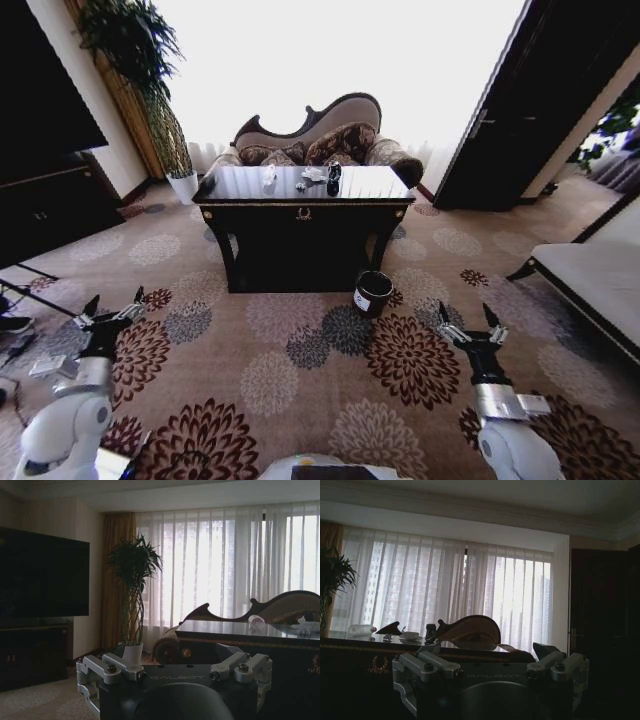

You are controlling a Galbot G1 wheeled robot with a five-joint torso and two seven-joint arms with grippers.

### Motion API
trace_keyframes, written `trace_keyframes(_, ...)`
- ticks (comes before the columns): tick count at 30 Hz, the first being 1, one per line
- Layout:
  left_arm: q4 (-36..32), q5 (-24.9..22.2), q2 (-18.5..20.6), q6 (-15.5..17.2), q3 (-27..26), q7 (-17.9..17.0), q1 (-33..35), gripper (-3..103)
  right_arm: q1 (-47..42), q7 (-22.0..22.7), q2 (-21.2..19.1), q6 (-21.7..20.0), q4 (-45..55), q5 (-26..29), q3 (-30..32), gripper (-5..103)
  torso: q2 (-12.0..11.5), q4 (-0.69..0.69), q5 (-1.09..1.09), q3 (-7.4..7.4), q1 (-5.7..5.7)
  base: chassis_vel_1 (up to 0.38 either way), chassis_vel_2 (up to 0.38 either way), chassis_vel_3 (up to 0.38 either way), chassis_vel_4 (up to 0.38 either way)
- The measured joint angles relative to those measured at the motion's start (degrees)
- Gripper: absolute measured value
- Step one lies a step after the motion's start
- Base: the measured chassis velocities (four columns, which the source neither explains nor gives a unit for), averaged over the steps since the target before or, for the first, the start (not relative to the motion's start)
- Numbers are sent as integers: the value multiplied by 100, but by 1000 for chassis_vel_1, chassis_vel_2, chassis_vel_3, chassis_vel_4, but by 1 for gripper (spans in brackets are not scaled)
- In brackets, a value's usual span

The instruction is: Move to the front of the table and place the trash on the table into the trash bin.

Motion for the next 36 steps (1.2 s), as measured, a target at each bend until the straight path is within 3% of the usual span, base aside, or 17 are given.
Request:
trace_keyframes(9,43,31,-28,-107,55,-18,2,100,-50,5,41,-2,55,190,-160,100,0,0,0,0,0,0,0,0,0)
trace_keyframes(13,180,109,-22,-313,68,-13,-35,100,-41,15,60,-24,62,301,-254,100,0,0,0,0,0,0,0,0,0)
trace_keyframes(16,360,61,22,-551,96,110,-81,100,-34,6,73,-29,43,561,-308,100,0,0,0,0,0,0,0,0,0)
trace_keyframes(20,435,-137,88,-559,70,191,-155,100,-63,-143,57,8,44,817,-305,100,0,-1,0,0,0,0,0,0,0)
trace_keyframes(30,592,-388,383,-667,267,785,-413,100,24,-454,82,233,26,822,-377,100,0,-1,0,1,1,0,0,0,0)
trace_keyframes(36,645,-335,363,-680,374,817,-449,100,41,-508,74,260,24,837,-377,100,0,0,0,0,0,0,0,0,0)
